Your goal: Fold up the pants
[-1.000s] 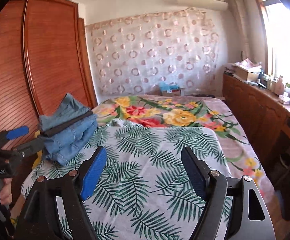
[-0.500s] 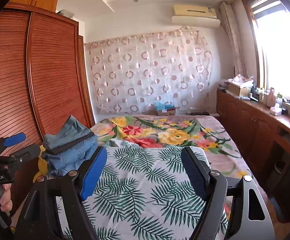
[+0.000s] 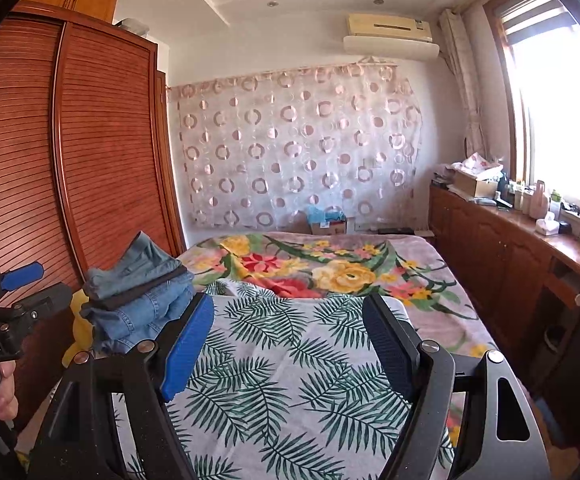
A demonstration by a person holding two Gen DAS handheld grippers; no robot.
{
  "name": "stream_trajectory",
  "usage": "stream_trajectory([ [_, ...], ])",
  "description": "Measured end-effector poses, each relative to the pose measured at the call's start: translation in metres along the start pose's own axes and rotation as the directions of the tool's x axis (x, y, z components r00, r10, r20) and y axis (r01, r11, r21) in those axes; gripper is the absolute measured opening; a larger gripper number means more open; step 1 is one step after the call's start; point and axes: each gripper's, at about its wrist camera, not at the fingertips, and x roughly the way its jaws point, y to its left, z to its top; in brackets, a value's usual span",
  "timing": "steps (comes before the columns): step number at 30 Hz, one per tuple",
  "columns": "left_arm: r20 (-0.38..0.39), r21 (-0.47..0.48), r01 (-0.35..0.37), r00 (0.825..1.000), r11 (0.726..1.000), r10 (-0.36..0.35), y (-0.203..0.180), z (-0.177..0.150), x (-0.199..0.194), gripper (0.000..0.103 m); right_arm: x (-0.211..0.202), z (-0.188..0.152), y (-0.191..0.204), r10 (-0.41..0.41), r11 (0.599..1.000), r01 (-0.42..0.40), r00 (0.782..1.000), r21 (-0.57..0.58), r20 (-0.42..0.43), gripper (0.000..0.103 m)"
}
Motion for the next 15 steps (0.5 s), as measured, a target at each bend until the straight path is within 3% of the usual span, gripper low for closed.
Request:
stream_trajectory([
  [15, -0.012, -0.006, -0.004, 1.0, 1.0, 0.004, 0.0017, -0.0029, 0.0052, 0.103, 0.0002, 0.0027, -0.0026, 0.002, 1.0, -0.002, 1.0, -0.011, -0.009, 0.078],
])
